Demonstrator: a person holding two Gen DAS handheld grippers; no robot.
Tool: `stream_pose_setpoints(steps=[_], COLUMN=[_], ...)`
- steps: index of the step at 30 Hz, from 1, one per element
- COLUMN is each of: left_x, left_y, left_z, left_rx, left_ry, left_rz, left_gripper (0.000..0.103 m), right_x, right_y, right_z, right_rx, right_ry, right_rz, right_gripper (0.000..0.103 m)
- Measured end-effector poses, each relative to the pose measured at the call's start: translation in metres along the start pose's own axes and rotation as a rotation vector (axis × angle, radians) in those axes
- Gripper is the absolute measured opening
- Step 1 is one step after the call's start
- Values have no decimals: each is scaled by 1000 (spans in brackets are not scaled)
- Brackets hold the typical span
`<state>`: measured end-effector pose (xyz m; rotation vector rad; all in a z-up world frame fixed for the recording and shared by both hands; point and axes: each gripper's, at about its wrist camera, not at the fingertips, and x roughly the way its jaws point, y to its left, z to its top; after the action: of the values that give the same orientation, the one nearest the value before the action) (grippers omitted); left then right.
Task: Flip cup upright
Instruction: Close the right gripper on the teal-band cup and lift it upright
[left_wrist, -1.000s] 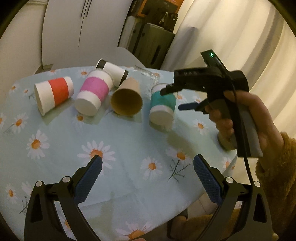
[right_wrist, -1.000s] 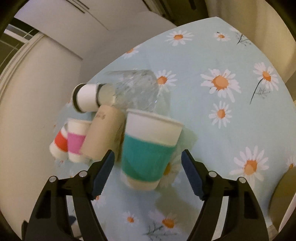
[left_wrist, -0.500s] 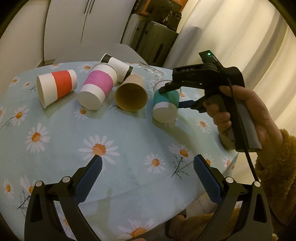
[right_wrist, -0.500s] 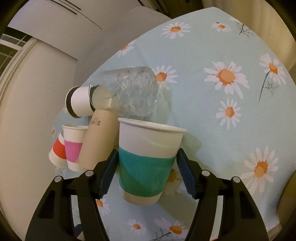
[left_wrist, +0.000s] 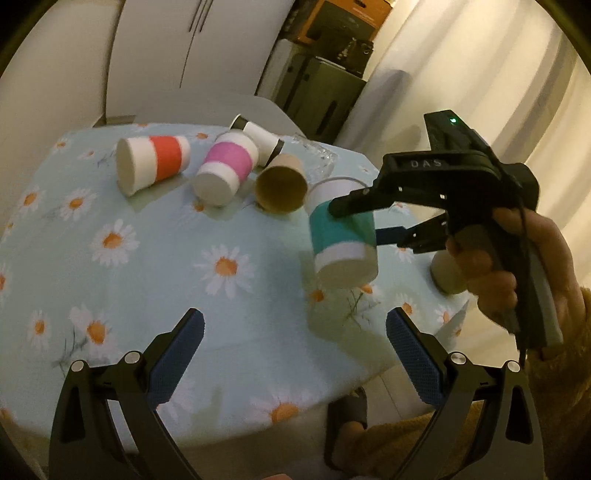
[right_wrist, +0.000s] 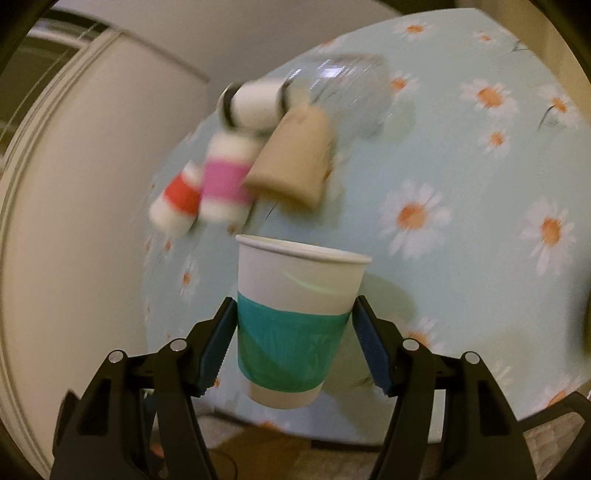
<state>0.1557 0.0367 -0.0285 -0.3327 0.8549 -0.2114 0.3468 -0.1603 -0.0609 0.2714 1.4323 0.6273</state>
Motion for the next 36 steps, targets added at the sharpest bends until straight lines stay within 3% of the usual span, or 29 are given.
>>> stream_pose_setpoints(steps=[10,23,29,32,36], left_x=[-11,-7,-5,-5,-6], left_y=[8,34,36,36,31], left_z=[-27,-37,-36,-36,-32], left_rx=[-30,-85,-86,-88,-81], left_ry=[30,64,68,69,70], left_rz=[41,93,102,105,105], left_gripper=[96,96,96,96,96], right_x=[30,67,67,62,40], right_y=[49,39,38,37,37], right_z=[-48,-61,-58,-59,-60], right_rx=[-166,-192,-212,-208,-211], right_ry=[98,164,175,172,136], right_rz=[-36,-74,-80,-69,-47], right_gripper=[64,65,67,77,78])
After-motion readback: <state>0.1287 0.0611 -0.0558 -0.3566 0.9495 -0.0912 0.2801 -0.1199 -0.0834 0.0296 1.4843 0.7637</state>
